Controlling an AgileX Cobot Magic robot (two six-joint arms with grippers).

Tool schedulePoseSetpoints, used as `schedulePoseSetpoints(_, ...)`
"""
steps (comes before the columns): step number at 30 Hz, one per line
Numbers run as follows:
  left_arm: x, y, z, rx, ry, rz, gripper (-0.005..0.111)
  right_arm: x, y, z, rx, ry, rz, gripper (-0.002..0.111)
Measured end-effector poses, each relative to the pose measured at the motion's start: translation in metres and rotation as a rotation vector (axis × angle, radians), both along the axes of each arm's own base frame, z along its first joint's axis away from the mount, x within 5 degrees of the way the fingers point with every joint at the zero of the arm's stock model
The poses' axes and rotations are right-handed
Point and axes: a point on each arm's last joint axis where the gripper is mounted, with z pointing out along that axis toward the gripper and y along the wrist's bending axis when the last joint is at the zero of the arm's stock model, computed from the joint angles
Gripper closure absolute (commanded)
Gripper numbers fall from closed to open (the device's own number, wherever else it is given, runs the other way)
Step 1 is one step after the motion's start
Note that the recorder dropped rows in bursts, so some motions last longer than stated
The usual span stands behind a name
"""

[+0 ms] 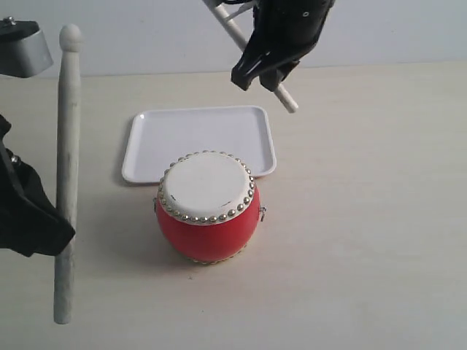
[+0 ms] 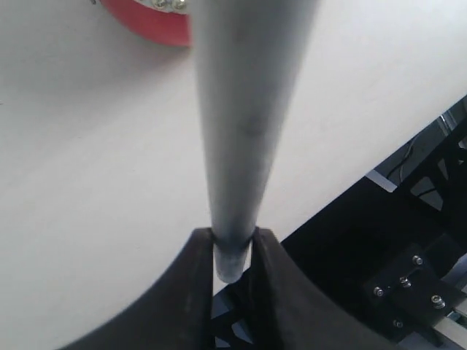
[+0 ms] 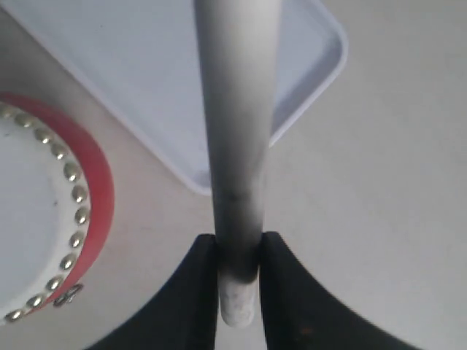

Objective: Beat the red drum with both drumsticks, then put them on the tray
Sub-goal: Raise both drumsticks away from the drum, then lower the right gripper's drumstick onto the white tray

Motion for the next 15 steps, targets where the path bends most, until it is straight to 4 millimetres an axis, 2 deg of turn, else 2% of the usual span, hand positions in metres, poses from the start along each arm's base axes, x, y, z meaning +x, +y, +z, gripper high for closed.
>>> schedulePoseSetpoints(3, -0.004, 0.005, 0.006, -0.011, -0.026, 0.020, 0.107, 0.021, 0.011, -0.016, -0.059, -0.014, 0.081, 0.108)
schedulePoseSetpoints(8, -0.018, 0.019, 0.021, -0.071, -0.087, 0.029, 0.107, 0.044, 0.024, -0.038, -0.095, -0.089, 0.187, 0.108)
schedulePoseSetpoints(15, -0.035, 0.036, 0.038, -0.141, -0.164, 0.032, 0.107, 0.058, 0.043, -0.052, -0.016, -0.195, 0.357, 0.108)
